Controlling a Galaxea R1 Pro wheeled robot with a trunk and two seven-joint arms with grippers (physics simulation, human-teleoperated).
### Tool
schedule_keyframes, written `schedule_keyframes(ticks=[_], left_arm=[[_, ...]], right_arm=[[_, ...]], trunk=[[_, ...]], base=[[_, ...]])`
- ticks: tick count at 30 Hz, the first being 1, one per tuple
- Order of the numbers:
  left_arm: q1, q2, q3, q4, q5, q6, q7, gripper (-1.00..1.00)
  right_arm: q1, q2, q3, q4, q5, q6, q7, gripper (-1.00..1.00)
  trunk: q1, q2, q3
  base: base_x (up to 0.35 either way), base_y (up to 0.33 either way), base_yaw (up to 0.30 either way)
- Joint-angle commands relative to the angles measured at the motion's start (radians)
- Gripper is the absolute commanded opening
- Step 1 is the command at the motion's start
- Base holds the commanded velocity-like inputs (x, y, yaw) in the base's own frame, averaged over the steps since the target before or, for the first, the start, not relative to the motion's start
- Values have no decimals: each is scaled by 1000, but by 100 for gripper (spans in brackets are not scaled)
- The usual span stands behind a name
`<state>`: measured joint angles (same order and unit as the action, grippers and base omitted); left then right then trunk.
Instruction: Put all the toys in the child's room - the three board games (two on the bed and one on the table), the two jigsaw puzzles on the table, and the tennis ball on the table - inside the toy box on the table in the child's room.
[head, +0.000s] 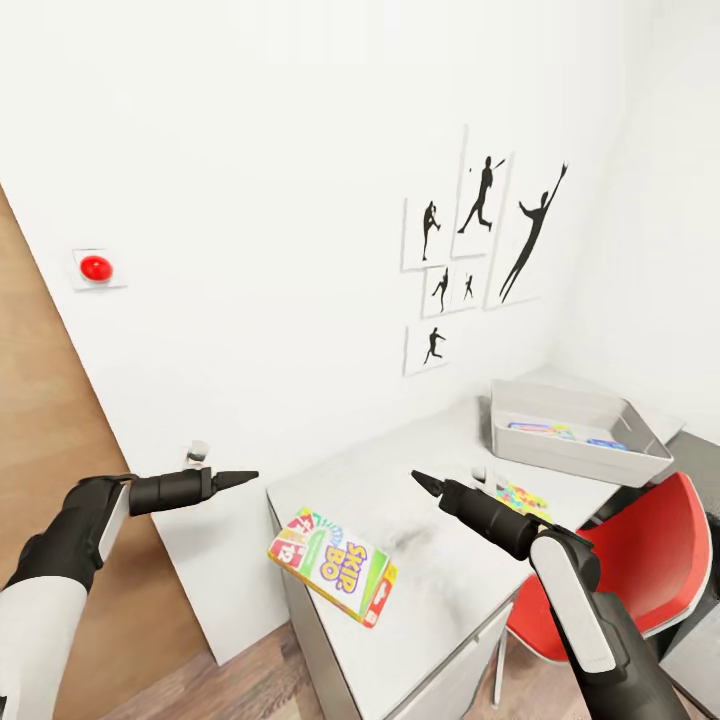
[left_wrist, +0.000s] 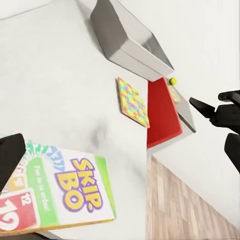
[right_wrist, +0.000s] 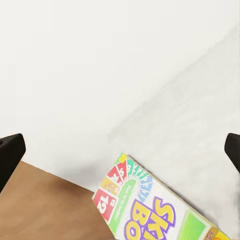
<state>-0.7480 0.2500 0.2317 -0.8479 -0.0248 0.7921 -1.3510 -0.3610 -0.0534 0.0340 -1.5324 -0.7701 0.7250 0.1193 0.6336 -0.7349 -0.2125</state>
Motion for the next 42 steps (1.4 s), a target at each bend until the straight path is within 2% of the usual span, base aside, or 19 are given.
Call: schedule_keyframes(ticks=[1, 22, 42], left_arm=[[-1, 0, 2, 0, -3, 11, -5, 100], [-1, 0, 2, 0, -2, 10, -5, 100], [-1, 0, 2, 0, -1, 10, -5, 100]], right_arm=[[-1, 0, 0, 0, 3, 4, 3, 100], [-1, -1, 0, 0, 3, 4, 3, 100], [-1, 0, 0, 0, 5, 4, 3, 100]], trunk=[[0, -1, 0], [0, -1, 24], [0, -1, 26]], base=[[113, 134, -209], [97, 106, -201], [14, 14, -22]])
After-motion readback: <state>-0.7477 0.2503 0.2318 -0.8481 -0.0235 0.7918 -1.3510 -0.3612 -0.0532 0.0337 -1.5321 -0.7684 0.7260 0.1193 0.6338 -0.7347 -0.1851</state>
